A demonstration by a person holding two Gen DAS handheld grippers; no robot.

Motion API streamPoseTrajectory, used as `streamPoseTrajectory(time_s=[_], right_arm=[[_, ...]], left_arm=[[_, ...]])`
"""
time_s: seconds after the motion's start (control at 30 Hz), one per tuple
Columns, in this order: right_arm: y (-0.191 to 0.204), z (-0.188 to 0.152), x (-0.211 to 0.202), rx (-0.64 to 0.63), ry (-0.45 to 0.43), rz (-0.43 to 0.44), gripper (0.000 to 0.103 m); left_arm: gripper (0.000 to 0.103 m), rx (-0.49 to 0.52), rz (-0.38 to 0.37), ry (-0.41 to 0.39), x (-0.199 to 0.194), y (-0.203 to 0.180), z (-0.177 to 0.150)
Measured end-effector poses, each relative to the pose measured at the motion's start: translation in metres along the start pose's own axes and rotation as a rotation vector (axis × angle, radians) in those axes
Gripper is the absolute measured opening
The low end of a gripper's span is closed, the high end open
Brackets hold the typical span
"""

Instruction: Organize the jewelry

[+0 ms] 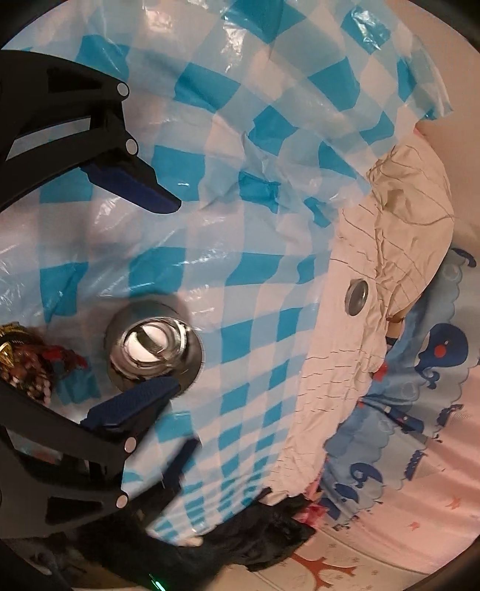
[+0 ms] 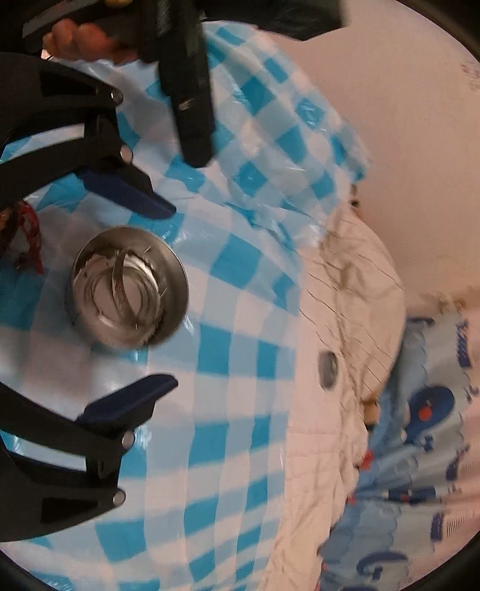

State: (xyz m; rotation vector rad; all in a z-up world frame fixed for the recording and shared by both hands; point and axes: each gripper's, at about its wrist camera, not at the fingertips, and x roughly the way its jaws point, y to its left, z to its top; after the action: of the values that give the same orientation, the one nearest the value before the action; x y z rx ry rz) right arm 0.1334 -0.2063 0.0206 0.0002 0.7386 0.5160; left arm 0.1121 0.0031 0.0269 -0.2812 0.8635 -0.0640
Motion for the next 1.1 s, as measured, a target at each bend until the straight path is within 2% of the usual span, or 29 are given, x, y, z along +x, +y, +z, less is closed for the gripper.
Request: streamPoseTrajectory(time_s=[0.13, 0.23, 0.33, 0.43, 0.47, 0.53, 0.57, 0.63, 0.67, 0.8, 0.93, 1.07, 1.1], right_arm=[[-0.028, -0.027, -0.035, 0.081, 0.017, -0.039, 0.089], [-0.049, -0.05, -0.052, 0.165, 0.05, -0.052, 0.089], [-0.069, -0.054, -0.063, 0.304, 0.025, 0.02, 0.089], [-0.074, -0.053, -0.059, 0.358, 0.028, 0.075, 0.089], [-0.073, -0.055, -0.056, 0.354, 0.042, 0.073, 0.089], [-0.071, -0.057, -0.05, 0.351, 0.062, 0.074, 0.089], [-0.07, -0.057, -0.048, 0.355, 0.065, 0.078, 0.089], [-0.07, -0.057, -0.046, 0.361, 0.068, 0.088, 0.089], [-0.07, -0.057, -0.045, 0.36, 0.068, 0.088, 0.089], [-0.07, -0.057, -0.045, 0.364, 0.069, 0.087, 0.089], [-0.069, -0.057, -0.042, 0.37, 0.073, 0.098, 0.089], [-0.068, -0.058, -0.042, 0.362, 0.073, 0.101, 0.089], [-0.068, -0.057, -0.041, 0.36, 0.073, 0.101, 0.089]], left_arm=[[0.086, 0.053, 0.017, 0.047, 0.004, -0.008, -0.019], [0.086, 0.142, 0.012, 0.109, 0.014, -0.024, -0.042], [0.086, 0.221, 0.003, 0.153, 0.022, -0.04, -0.063], [0.084, 0.217, -0.05, 0.197, 0.028, -0.046, -0.075], [0.081, 0.206, -0.066, 0.21, 0.03, -0.045, -0.077], [0.065, 0.179, -0.088, 0.242, 0.035, -0.042, -0.081], [0.061, 0.171, -0.09, 0.258, 0.038, -0.041, -0.083], [0.044, 0.178, -0.076, 0.278, 0.041, -0.04, -0.086], [0.042, 0.181, -0.08, 0.288, 0.042, -0.039, -0.087], [0.043, 0.119, -0.175, 0.326, 0.038, -0.027, -0.085], [0.052, 0.075, -0.23, 0.351, 0.035, -0.015, -0.086], [0.052, 0.129, -0.217, 0.368, 0.04, -0.023, -0.098], [0.046, 0.149, -0.214, 0.368, 0.04, -0.027, -0.1]])
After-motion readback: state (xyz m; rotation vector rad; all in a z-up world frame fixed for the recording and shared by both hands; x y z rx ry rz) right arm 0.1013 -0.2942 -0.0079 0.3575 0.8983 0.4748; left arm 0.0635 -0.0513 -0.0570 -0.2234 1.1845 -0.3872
